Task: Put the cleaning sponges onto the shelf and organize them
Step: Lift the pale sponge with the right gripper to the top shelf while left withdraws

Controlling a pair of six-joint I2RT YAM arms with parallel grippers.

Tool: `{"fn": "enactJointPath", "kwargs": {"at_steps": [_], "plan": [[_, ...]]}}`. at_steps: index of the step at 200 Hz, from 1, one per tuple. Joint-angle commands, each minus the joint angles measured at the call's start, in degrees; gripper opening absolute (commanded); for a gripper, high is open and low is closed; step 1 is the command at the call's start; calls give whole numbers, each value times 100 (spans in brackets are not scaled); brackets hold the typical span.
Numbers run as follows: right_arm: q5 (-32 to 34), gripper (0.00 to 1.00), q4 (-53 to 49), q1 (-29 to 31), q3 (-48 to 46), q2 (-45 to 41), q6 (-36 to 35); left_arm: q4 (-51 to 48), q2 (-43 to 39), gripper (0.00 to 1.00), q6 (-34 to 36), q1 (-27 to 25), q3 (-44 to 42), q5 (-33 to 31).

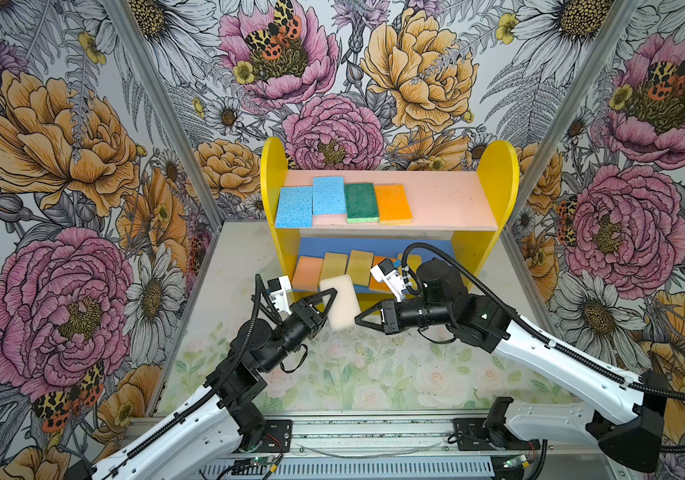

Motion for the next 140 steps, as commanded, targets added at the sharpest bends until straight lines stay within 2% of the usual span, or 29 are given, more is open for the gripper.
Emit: {"fn": "enactJointPath", "kwargs": {"at_steps": [1, 11, 15, 18, 57, 84, 109, 140], "plan": [[7, 0, -60, 13, 297, -158, -270, -446, -217, 53, 326, 120, 312, 295], [2, 0, -203, 13, 392, -159, -357, -674, -327, 76, 449, 200, 447, 437], [3, 0, -282, 14, 445, -151, -404, -754, -378, 96, 509, 240, 504, 515], [2, 0, -344, 12, 481, -154, -439, -824, -422, 98, 562, 273, 558, 573], [223, 0, -1262, 3, 1319, -260, -964, -1883, -925, 99, 1252, 768, 1453, 1224], [668, 0, -2023, -96, 2233, -296, -1210, -2826, -1066, 99, 1814, 930, 2163, 1199], [1112, 0, -2814, -341, 3237, -96, -1501, -3140, -1049, 99, 2062, 960, 2439, 1163], [2256, 0, -4347, -731, 4869, 573, -2097, -3109, -1022, 99, 2112, 986, 2352, 1165]]}}
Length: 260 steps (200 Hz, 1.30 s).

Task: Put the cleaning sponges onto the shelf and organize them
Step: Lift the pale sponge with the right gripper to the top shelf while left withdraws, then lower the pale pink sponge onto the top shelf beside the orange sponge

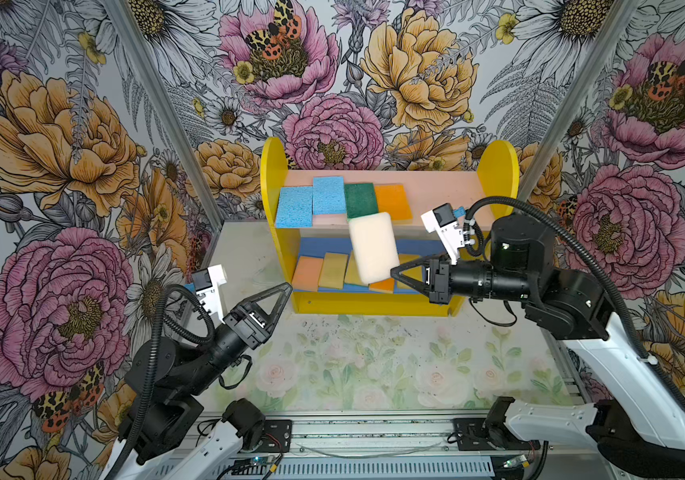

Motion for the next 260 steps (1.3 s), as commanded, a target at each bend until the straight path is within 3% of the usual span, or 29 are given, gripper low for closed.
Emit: {"fn": "enactJointPath", "kwargs": {"at_steps": [1, 17, 32, 64, 180, 260], "plan": [[1174, 0, -1515, -222, 1045, 494, -655, -408, 58, 99, 289, 85, -87, 127], [1995, 0, -2395, -348, 2014, 932, -884, -323, 73, 99, 286, 103, -169, 246], [2306, 0, -2974, -494, 2807, 1360, -1118, -367, 110, 99, 303, 146, -162, 364], [2148, 0, -3512, -945, 3704, 1916, -1399, -532, 137, 99, 381, 310, -126, 438], [1033, 0, -3364, -2136, 3943, 2330, -1491, -254, 364, 99, -108, 1519, -427, 1694], [399, 0, -3247, -2485, 4219, 2874, -1378, -347, 356, 99, -259, 2218, -451, 2336]]}}
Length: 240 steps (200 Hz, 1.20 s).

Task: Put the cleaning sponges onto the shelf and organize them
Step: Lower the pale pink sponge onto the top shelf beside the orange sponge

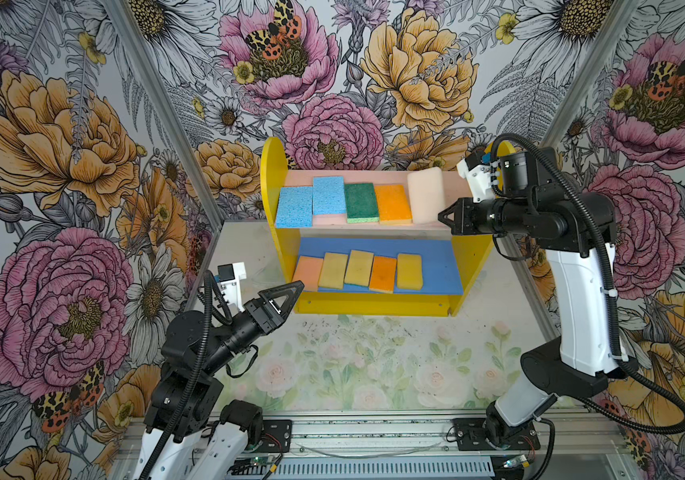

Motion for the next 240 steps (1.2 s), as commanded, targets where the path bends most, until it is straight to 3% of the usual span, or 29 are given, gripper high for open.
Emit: {"fn": "enactJointPath", "kwargs": {"at_steps": [1, 59, 159, 194, 240], "plan": [[-240, 0, 133, -77, 115, 78, 76, 35, -13, 99, -76, 187, -27, 377], [-320, 32, 221, -296, 113, 62, 103, 49, 27, 99, -167, 482, -49, 637], [-400, 43, 575, -378, -111, -257, 266, 48, -20, 99, -210, 621, -169, 762], [-281, 59, 598, -466, -251, -181, 218, 67, -39, 99, -237, 649, -197, 785], [-538, 59, 918, -499, -431, -9, 311, 6, -114, 99, -271, 686, -238, 795]]}}
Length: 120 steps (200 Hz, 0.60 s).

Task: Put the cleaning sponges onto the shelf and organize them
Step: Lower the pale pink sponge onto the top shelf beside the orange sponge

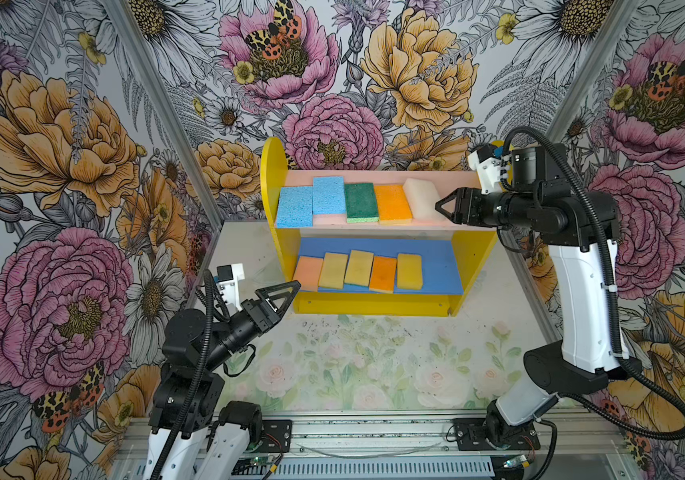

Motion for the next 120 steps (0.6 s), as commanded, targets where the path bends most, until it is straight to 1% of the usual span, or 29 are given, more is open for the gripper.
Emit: {"fn": "enactJointPath", "kwargs": {"at_steps": [1, 13, 27, 46, 78, 97, 120], "plan": [[-184, 58, 320, -44, -43, 128, 74, 5, -110, 99, -38, 63, -87, 141], [-202, 56, 371, -50, -49, 174, 94, -48, -129, 99, -31, 80, -90, 140], [-249, 49, 422, -63, -67, 216, 116, -94, -148, 99, -5, 110, -86, 148], [-316, 38, 496, -72, -152, 232, 147, -137, -156, 99, -4, 154, -92, 170], [-319, 22, 584, -72, -310, 153, 188, -150, -147, 99, -4, 210, -92, 207], [-301, 8, 643, -79, -385, 90, 215, -158, -121, 99, -3, 229, -81, 225], [-286, 2, 752, -89, -439, 6, 286, -158, -112, 99, -1, 244, -99, 235]]}}
